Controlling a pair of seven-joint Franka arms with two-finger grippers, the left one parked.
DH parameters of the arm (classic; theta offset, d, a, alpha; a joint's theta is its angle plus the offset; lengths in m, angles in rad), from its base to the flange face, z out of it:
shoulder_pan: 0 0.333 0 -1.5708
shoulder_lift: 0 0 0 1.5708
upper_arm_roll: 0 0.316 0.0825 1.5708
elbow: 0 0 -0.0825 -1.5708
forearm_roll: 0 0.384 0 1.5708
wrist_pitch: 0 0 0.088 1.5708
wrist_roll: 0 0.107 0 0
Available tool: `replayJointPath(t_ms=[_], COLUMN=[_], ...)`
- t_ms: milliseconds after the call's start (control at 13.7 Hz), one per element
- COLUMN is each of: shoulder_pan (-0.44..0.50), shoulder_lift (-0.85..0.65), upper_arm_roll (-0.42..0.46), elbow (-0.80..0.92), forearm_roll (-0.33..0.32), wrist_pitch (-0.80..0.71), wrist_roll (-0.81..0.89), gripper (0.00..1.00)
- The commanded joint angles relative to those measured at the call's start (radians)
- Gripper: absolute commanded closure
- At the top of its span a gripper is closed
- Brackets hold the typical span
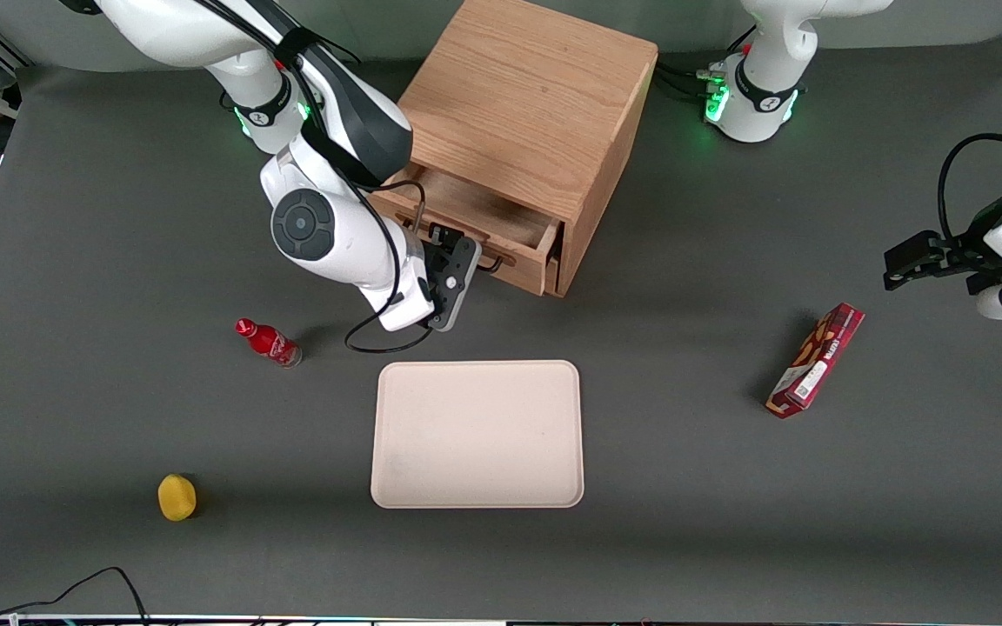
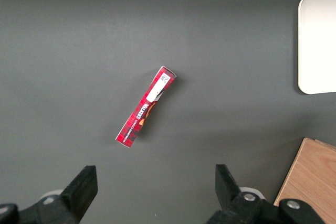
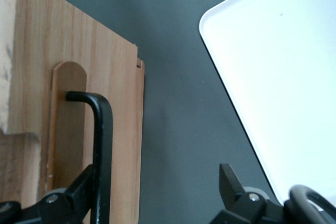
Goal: Open upper drawer
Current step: 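Pull the upper drawer outward from the cabinet with the right gripper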
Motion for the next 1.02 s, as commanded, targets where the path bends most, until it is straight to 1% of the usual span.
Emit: replayJointPath(t_ms=[0, 73, 366, 512, 659, 951], shoulder_pan=[0.002, 0.003, 0.002, 0.002, 0.002, -0.003], shoulder_lift=[0.046, 0.048, 0.063, 0.068, 0.069, 0.084], upper_arm_roll=[0.000, -0.014, -0.034, -0.043, -0.054, -0.071], elbow=[0.062, 0.065, 0.085, 0.093, 0.105, 0.134], forearm_roll=[-0.032, -0.046, -0.054, -0.078, -0.081, -0.107], wrist_pitch=[0.002, 0.002, 0.002, 0.002, 0.002, 0.002], wrist_roll=[0.003, 0.003, -0.003, -0.004, -0.006, -0.021], gripper=[0.00, 0.00, 0.00, 0.00, 0.00, 0.00])
